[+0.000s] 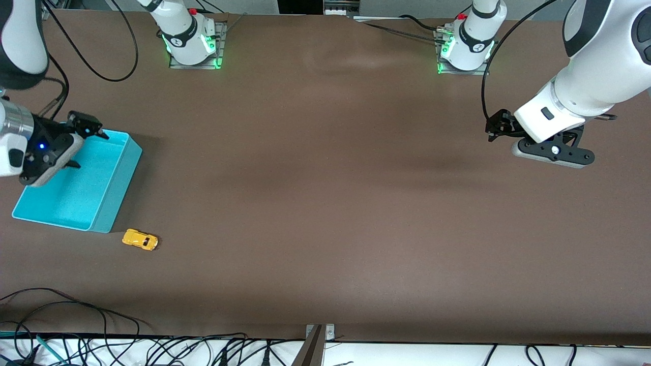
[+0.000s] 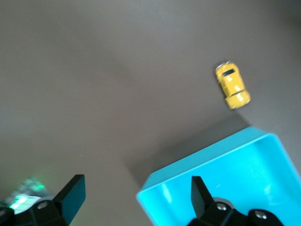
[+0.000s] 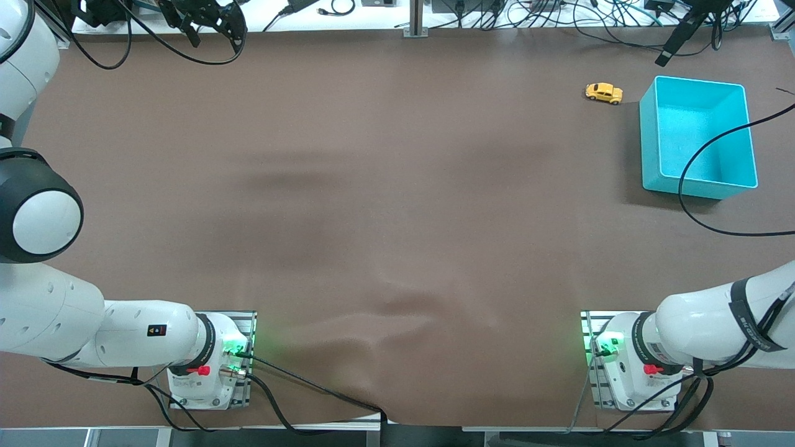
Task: Wind up and store yellow beetle car
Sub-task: 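Move the right gripper past the turquoise box to the yellow car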
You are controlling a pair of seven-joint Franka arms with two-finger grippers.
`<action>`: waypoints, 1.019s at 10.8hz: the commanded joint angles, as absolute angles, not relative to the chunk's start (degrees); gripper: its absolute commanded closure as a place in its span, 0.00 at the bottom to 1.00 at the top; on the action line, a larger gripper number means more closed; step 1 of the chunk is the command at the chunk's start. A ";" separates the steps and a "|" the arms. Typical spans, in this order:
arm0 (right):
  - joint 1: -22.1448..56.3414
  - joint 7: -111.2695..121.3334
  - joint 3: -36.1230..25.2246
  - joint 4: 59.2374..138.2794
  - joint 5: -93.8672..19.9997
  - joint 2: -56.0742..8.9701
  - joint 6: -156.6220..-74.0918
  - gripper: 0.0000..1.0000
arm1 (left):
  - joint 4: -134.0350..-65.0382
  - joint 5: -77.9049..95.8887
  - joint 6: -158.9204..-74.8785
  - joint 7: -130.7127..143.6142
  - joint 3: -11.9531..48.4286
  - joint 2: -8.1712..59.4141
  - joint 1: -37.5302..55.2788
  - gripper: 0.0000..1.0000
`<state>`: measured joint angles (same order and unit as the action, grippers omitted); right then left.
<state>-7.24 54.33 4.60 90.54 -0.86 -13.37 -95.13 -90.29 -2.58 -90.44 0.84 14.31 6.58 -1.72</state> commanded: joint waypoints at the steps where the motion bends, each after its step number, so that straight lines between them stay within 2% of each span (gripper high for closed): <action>1: -10.80 61.93 8.86 89.47 5.06 -18.43 -100.87 0.00 | -89.56 -2.20 -88.86 1.14 14.41 6.68 -2.02 0.00; 4: -11.42 67.66 9.05 89.30 8.26 -24.94 -109.93 0.00 | -89.56 -2.20 -88.60 1.14 14.50 7.21 -1.93 0.00; 11: -12.91 80.66 9.05 85.43 8.09 -38.31 -125.93 0.00 | -89.30 -2.20 -88.59 1.23 14.50 7.91 -1.84 0.00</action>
